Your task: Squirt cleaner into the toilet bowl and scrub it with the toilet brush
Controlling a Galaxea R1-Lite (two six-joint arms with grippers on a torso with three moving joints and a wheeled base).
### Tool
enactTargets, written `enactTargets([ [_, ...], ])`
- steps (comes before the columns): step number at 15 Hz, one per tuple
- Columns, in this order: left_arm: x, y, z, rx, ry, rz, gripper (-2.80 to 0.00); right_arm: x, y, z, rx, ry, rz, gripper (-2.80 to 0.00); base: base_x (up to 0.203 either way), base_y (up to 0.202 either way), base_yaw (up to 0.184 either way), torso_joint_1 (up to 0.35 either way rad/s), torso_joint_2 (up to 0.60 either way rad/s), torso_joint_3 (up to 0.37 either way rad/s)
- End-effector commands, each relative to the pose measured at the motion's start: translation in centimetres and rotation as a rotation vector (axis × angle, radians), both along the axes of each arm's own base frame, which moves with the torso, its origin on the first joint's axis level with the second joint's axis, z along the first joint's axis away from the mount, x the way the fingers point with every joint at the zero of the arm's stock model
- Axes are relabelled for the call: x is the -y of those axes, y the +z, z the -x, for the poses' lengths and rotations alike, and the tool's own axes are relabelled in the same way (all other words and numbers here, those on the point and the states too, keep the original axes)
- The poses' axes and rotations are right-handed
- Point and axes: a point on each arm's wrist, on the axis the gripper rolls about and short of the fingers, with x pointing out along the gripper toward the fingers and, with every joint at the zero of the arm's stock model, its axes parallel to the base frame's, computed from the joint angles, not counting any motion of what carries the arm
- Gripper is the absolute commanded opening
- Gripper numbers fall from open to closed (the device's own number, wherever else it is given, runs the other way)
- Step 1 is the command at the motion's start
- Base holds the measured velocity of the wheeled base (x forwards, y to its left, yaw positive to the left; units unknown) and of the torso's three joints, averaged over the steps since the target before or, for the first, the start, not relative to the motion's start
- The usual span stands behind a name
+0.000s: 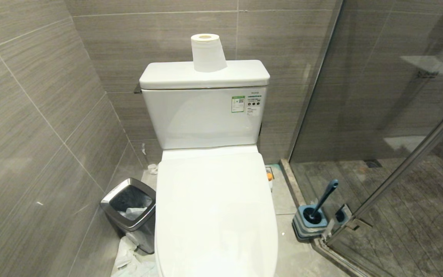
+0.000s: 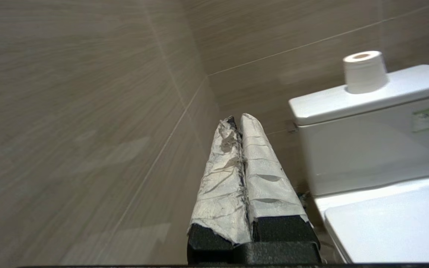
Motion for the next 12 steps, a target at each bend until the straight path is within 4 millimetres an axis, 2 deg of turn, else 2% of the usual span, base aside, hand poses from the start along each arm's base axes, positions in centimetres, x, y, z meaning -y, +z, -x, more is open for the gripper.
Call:
enactTargets([
  [1,0.2,-2.5,2.4,0.053,-0.033,-0.031,-2.8,0.0,0.0,0.0,-0.001,0.001,0.0,-2.8,0.0,0.0,0.0,0.0,0.0,0.0],
  [5,-0.2,-6.3,3.3,0.056,-0.086,-0.043,-2.8,0.0,0.0,0.0,-0.001,0.001,0.0,-2.8,0.0,0.0,0.0,0.0,0.0,0.0],
  [7,-0.2,-8.9,3.4,0.055,-0.097,-0.045,-2.8,0.0,0.0,0.0,-0.001,0.001,0.0,-2.8,0.0,0.0,0.0,0.0,0.0,0.0],
  [9,-0.3,-11.3,2.6,0.022,-0.108,-0.038,-2.8,0.0,0.0,0.0,-0.002,0.001,0.0,-2.8,0.0,0.0,0.0,0.0,0.0,0.0],
  [12,-0.3,-13.6,0.3,-0.042,-0.122,-0.01,-2.8,0.0,0.0,0.0,-0.001,0.001,0.0,-2.8,0.0,0.0,0.0,0.0,0.0,0.0],
])
